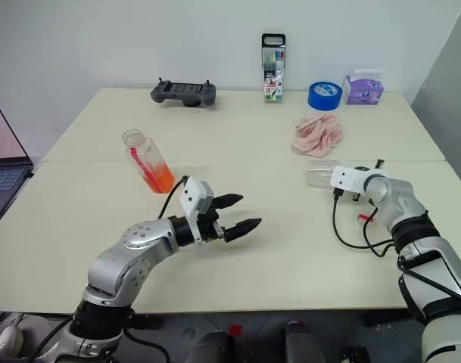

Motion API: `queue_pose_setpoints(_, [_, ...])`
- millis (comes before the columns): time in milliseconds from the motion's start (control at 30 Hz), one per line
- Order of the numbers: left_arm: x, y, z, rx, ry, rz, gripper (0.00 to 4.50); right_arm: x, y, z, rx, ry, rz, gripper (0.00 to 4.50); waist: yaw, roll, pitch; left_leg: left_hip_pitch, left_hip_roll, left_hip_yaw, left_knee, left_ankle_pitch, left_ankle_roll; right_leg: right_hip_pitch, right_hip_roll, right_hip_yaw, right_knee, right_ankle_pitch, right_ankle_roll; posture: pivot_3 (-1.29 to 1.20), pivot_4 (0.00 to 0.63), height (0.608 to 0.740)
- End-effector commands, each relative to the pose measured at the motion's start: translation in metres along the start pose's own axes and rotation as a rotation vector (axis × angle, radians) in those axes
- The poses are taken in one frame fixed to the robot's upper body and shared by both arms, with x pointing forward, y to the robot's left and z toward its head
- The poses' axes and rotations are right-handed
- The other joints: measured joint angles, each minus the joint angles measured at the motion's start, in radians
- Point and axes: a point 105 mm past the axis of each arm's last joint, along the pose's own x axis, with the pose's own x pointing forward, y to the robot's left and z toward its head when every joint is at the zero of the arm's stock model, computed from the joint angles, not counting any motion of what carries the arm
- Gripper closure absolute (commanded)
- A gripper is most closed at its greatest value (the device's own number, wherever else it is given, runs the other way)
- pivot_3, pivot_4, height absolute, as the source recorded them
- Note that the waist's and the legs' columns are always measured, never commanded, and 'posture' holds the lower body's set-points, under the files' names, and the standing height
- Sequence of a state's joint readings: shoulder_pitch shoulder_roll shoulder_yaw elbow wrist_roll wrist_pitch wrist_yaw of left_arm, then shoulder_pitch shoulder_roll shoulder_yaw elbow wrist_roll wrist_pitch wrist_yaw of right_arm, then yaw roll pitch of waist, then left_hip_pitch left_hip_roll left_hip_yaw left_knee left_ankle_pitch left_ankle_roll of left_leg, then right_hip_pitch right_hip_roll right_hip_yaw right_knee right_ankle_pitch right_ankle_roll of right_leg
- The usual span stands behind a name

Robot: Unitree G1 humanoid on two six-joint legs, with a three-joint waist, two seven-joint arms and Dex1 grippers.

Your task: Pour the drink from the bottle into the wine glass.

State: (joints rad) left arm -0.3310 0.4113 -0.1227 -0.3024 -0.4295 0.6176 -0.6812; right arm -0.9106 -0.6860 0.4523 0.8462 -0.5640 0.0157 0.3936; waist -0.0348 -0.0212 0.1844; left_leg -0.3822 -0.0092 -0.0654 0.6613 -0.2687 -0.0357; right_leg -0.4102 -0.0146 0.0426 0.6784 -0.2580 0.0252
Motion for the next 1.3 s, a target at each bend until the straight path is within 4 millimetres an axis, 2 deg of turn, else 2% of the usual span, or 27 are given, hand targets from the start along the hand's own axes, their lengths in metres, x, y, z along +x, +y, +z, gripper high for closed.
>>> queue_pose_setpoints(33, [-0.006,0.007,0.004,0.044,-0.007,0.036,0.0,-0.006,-0.019,0.013,-0.057,-0.011,-0.022,4.28,0.001,0.0,0.0,0.0,0.0,0.0,0.0,0.0,0.0,0.0,0.0,0.0,0.0,0.0,0.0,0.0,0.15,0.74])
queue_pose_setpoints(133, [-0.01,0.011,0.005,0.05,-0.003,0.055,0.0,-0.013,-0.026,0.03,-0.092,-0.041,-0.012,4.36,0.001,0.0,0.0,0.0,0.0,-0.001,0.0,0.0,0.0,0.0,0.0,0.0,0.0,0.0,0.0,0.0,0.15,0.74])
queue_pose_setpoints(200, [-0.016,0.015,0.005,0.054,0.004,0.076,0.0,-0.025,-0.042,0.06,-0.084,-0.116,-0.036,4.36,-0.001,0.001,0.001,0.0,0.0,-0.003,0.0,0.0,0.0,-0.001,0.0,0.0,0.0,0.0,0.0,0.0,0.15,0.74])
queue_pose_setpoints(267, [-0.025,0.02,0.005,0.048,0.002,0.106,0.0,-0.039,-0.058,0.1,0.0,-0.241,-0.078,4.36,-0.004,0.001,0.001,0.0,0.001,-0.005,0.0,0.0,0.0,-0.001,-0.001,0.0,0.001,0.0,0.0,0.0,0.15,0.74])
queue_pose_setpoints(300, [-0.029,0.02,0.005,0.044,-0.002,0.113,0.0,-0.043,-0.06,0.119,0.108,-0.313,-0.086,4.36,-0.01,0.001,0.001,0.0,0.001,-0.005,0.0,0.0,0.0,-0.001,-0.001,-0.001,0.001,0.0,0.0,0.0,0.15,0.74])
queue_pose_setpoints(367, [-0.04,0.021,0.004,0.031,-0.007,0.134,0.0,-0.05,-0.061,0.16,0.443,-0.511,-0.08,4.36,-0.02,0.001,0.001,0.0,0.003,-0.007,-0.001,0.0,0.0,-0.001,-0.001,-0.001,0.002,0.0,0.0,0.0,0.15,0.74])
queue_pose_setpoints(467, [-0.059,0.023,0.01,-0.013,-0.045,0.173,0.0,-0.059,-0.057,0.202,0.865,-0.77,-0.091,4.36,-0.022,0.001,0.001,-0.001,0.005,-0.012,-0.002,0.0,-0.001,-0.002,0.0,-0.003,0.002,0.0,0.0,0.0,0.15,0.74])
queue_pose_setpoints(567, [-0.076,0.023,0.022,-0.07,-0.103,0.2,0.0,-0.051,-0.041,0.214,1.237,-0.827,-0.081,4.36,0.0,0.001,0.001,-0.003,0.004,-0.015,-0.002,0.0,-0.001,-0.002,0.0,-0.006,0.002,0.0,-0.001,0.0,0.15,0.74])
queue_pose_setpoints(633, [-0.086,0.022,0.032,-0.101,-0.136,0.213,0.0,-0.05,-0.029,0.223,1.306,-0.861,-0.082,4.36,0.013,0.001,0.001,-0.004,0.001,-0.015,0.0,0.0,-0.002,-0.001,-0.004,-0.006,0.001,0.0,-0.001,0.0,0.15,0.74])
queue_pose_setpoints(800, [-0.108,0.025,0.045,-0.118,-0.129,0.244,0.0,-0.043,0.027,0.25,1.255,-0.867,0.023,4.36,0.009,0.0,0.0,-0.001,-0.006,-0.01,0.001,0.0,-0.001,0.002,-0.005,-0.005,0.0,0.0,0.0,0.0,0.15,0.74])
queue_pose_setpoints(967, [-0.116,0.028,0.045,-0.13,-0.114,0.278,0.0,-0.037,0.067,0.256,1.173,-0.838,0.055,4.36,0.0,0.0,0.0,0.0,-0.002,-0.01,0.0,0.0,-0.001,0.002,-0.004,-0.004,0.0,0.0,0.0,0.0,0.15,0.74])
queue_pose_setpoints(1100, [-0.118,0.025,0.045,-0.176,-0.137,0.278,0.0,-0.039,0.085,0.259,1.127,-0.862,0.094,4.36,-0.002,0.0,0.0,0.001,0.001,-0.012,-0.001,0.0,-0.001,0.001,-0.002,-0.004,0.001,0.0,0.0,0.0,0.15,0.74])
queue_pose_setpoints(1300, [-0.117,0.023,0.041,-0.187,-0.114,0.277,0.0,-0.031,0.11,0.248,1.131,-0.804,0.152,4.36,-0.007,0.0,0.0,0.002,0.002,-0.012,-0.001,0.0,-0.001,0.002,-0.001,-0.004,0.001,0.0,-0.001,0.0,0.15,0.74])
